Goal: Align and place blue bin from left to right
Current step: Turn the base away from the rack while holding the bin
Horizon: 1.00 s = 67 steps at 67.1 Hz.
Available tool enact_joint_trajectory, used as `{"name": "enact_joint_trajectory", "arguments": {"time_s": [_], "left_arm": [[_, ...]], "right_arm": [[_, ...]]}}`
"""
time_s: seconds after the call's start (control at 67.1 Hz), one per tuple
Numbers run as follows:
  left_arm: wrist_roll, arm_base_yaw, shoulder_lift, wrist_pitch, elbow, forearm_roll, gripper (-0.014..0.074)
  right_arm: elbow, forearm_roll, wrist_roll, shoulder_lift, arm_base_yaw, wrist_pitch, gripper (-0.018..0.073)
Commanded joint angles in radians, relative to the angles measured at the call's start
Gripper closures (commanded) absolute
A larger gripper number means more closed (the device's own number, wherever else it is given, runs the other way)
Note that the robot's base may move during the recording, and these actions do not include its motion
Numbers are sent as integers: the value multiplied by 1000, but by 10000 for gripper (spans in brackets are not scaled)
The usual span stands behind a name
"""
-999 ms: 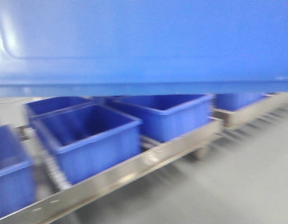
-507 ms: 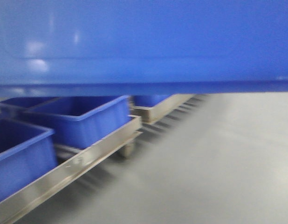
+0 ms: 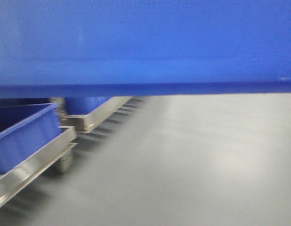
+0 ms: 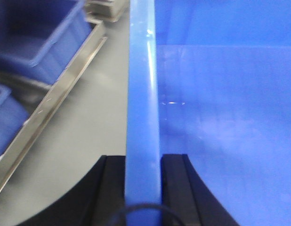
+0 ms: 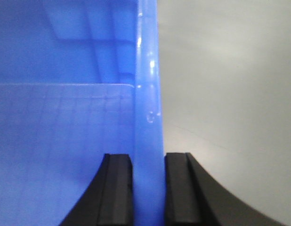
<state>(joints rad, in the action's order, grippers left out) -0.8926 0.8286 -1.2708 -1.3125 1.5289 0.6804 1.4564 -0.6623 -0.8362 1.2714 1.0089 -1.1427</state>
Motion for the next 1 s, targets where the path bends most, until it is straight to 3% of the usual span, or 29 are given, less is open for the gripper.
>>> {"name": "enact_joint_trajectory", "arguments": {"time_s": [0.0, 0.984], "left_arm": [[-7, 21, 8, 91, 7, -12, 707], [-7, 21, 8, 91, 7, -5, 707]], "right_arm": [[9, -5, 1, -6, 14, 126, 639], [9, -5, 1, -6, 14, 126, 639]]}}
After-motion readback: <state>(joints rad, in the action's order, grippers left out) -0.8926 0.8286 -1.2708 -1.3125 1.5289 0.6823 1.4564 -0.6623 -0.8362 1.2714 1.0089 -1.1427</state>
